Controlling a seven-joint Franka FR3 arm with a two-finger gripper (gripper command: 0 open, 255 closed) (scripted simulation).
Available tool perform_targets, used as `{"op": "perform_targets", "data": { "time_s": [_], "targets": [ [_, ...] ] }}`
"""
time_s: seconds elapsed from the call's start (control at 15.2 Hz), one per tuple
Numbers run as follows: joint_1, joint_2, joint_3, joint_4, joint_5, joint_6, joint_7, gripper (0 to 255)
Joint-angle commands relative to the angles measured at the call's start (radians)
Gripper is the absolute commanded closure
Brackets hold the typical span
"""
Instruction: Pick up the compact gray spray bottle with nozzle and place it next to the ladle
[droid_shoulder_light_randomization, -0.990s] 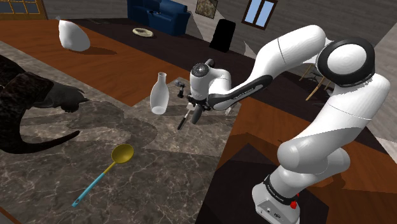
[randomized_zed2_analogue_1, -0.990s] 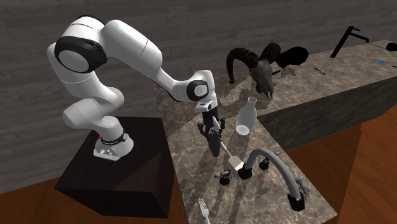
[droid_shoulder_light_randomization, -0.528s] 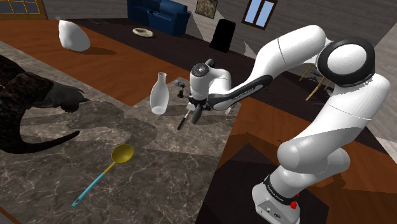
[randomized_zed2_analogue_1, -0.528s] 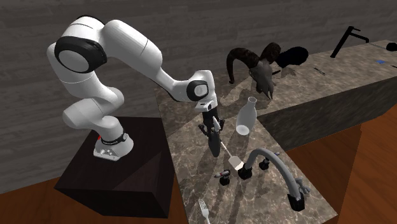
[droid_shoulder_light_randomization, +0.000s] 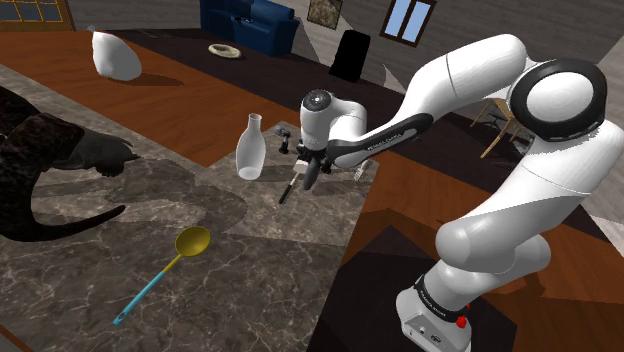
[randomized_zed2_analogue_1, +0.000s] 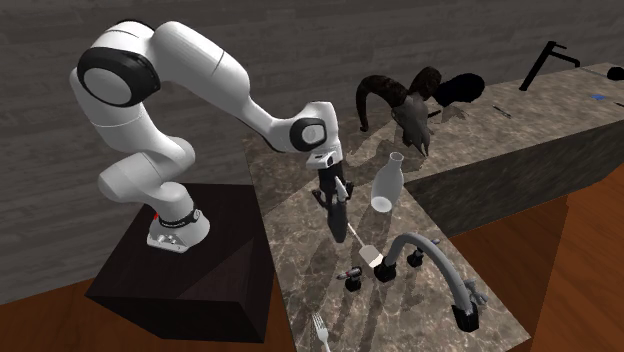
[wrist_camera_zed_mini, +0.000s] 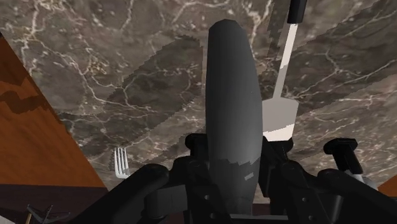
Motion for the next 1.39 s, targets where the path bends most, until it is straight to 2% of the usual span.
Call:
{"op": "perform_targets", "data": {
  "time_s": [0.0, 0.73, 1.32],
  "targets": [
    [-0.007, -0.028, 0.005, 0.001, 0.037, -0.003, -0.034, 255],
    [-0.014, -0.162, 0.009, 0.032, 0.222, -0.052, -0.205, 255],
    [-0.001, -0.244, -0.011, 0.081, 0.335, -0.118, -0.323, 255]
  ]
}}
